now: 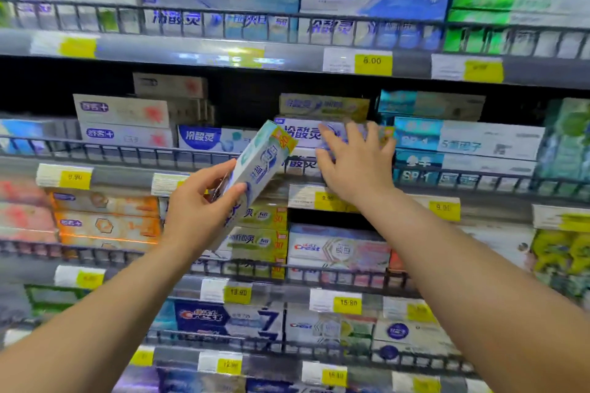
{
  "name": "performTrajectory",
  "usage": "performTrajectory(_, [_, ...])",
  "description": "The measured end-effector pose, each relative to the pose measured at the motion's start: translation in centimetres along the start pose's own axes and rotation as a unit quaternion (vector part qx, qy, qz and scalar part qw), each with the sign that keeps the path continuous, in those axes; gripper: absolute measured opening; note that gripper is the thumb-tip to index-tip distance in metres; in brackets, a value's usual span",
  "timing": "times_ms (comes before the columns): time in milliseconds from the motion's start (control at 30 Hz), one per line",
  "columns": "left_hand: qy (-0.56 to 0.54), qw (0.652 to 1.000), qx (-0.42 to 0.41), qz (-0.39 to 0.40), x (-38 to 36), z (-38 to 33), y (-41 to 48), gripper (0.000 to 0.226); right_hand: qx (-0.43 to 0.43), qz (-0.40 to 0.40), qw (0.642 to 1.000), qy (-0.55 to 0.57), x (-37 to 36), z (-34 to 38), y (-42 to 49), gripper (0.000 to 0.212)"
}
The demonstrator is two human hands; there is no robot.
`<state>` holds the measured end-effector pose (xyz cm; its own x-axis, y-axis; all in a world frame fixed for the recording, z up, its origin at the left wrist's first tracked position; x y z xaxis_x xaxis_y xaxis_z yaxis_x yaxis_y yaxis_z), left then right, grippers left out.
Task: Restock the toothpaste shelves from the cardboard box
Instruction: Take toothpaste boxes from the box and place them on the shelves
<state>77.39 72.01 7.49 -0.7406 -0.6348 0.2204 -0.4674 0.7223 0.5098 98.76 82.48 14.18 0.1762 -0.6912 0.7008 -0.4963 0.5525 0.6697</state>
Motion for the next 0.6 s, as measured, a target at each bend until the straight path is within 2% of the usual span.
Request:
performTrajectory(133, [0.018,1.000,-0.023,-0.012,-0.6,-0.8,-0.7,0.039,-0.003,0.058,0.997,0.052,-0.6,-0.7,1.2,0.050])
performTrajectory(167, [0.030,0.999,-0.040,-0.016,-0.9,-1.4,-0.9,0.040,0.002,0.053,0.997,0.059,-0.7,-0.9,1.2,0.050])
performTrajectory(200, [0.045,0.997,-0.065,-0.022,-1.2,-2.1,-1.0,0.040,0.010,0.027,0.997,0.065,-0.5,-1.2,1.0,0.050])
performTrajectory(267, [0.081,0.988,-0.129,-0.032,-2.0,-4.2,-0.9,0.041,0.015,-0.073,0.995,0.071,0.2,-2.3,-0.2,0.055])
performTrajectory(367, [0.183,0.949,-0.253,-0.033,-4.4,-7.9,0.8,0.041,-0.054,-0.200,0.975,0.078,1.7,-6.1,-2.7,0.047])
performTrajectory(467, [0.294,0.890,-0.347,-0.030,-8.1,-10.8,2.9,0.041,-0.136,-0.222,0.961,0.089,2.7,-9.6,-5.0,0.042])
performTrajectory(600, [0.335,0.873,-0.355,0.005,-12.7,-12.3,4.6,0.038,-0.164,-0.230,0.955,0.090,3.3,-11.5,-7.1,0.042])
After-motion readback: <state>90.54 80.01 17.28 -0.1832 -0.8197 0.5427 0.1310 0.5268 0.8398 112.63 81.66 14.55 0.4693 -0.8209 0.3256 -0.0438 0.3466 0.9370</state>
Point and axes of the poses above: each hand's wrist, its own y-axis towards the middle knuckle, its own x-axis out of the back of the hand, z = x × y, the point moved 3 cm from there along y, towards the middle knuckle, and after that the axes turned 14 degrees about x, right-handed, at the moved point
